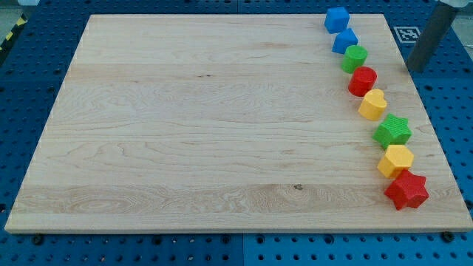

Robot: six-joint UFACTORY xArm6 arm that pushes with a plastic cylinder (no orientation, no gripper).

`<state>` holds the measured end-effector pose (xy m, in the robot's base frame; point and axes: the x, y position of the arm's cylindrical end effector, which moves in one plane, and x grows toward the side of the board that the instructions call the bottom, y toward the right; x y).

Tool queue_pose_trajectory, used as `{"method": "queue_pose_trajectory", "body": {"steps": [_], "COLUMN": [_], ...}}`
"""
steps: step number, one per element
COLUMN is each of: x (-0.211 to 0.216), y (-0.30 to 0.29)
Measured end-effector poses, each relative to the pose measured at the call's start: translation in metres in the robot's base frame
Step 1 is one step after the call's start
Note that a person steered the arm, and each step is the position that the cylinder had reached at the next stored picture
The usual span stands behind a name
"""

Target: Point at bottom right

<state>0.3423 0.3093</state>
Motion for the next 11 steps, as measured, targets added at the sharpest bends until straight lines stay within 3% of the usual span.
{"method": "queue_pose_trajectory", "body": {"steps": [3,8,11], "x": [0.001,0.205,0.228], "y": [0.0,0.0,0.0]}}
